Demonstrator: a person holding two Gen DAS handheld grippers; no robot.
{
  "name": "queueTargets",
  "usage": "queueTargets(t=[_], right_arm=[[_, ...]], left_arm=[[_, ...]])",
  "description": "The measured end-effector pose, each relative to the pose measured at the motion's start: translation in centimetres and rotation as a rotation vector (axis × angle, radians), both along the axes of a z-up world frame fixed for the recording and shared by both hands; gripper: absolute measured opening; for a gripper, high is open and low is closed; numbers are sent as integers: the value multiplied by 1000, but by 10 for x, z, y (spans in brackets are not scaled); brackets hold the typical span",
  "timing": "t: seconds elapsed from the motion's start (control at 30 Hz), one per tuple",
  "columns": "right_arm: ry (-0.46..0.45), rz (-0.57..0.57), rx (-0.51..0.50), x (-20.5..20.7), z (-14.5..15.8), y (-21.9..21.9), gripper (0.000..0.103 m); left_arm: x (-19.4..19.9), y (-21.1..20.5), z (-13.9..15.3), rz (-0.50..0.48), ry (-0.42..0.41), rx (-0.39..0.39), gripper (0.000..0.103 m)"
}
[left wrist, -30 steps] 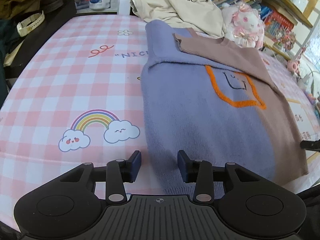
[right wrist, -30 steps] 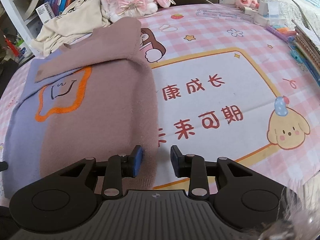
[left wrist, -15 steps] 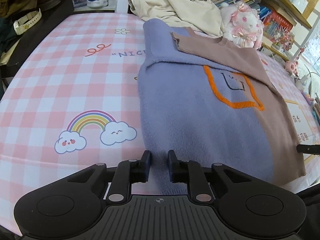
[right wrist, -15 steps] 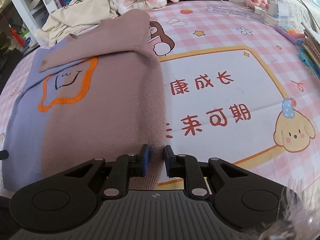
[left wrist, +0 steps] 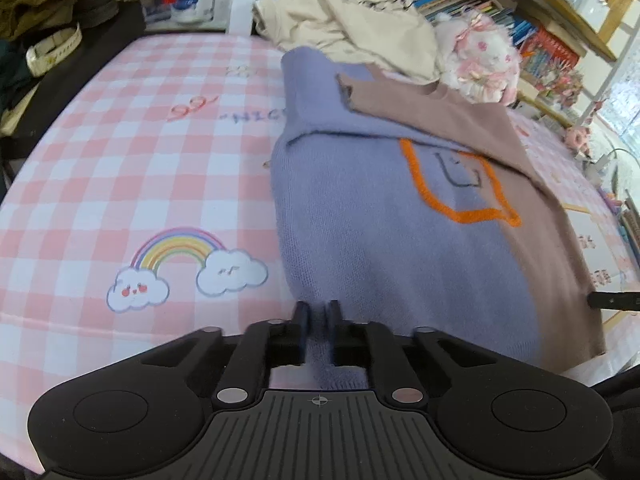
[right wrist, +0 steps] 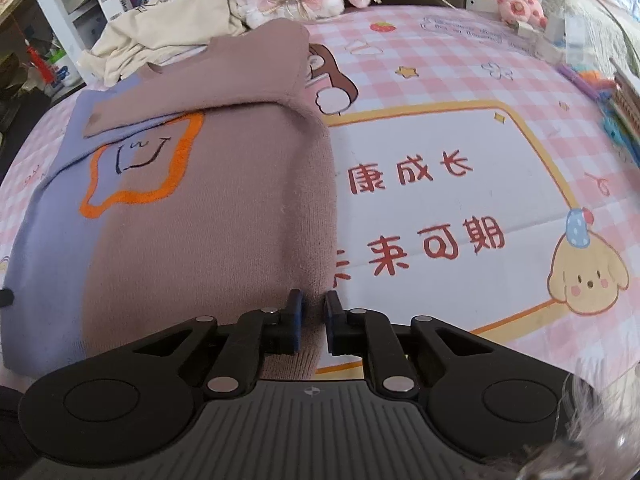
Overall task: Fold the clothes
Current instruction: 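Grasp the sweater hem with the right gripper while the left gripper grasps it too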
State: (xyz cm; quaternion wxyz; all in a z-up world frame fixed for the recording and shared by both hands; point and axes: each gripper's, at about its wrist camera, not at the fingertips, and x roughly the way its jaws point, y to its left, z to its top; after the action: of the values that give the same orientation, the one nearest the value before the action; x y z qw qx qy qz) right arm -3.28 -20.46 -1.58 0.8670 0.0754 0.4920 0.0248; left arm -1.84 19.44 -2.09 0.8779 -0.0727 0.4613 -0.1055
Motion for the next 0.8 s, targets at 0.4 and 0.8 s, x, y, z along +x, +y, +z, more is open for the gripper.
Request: queueTargets(t=[0.4,0.8], right_arm=[[-65,-7,135,0,19,-7,10],[49,0,153,2,-6,-17,23]], left_arm=[[8,-11,10,-13,0,-20,5],[3,-1,-6,59,60,-71,23]])
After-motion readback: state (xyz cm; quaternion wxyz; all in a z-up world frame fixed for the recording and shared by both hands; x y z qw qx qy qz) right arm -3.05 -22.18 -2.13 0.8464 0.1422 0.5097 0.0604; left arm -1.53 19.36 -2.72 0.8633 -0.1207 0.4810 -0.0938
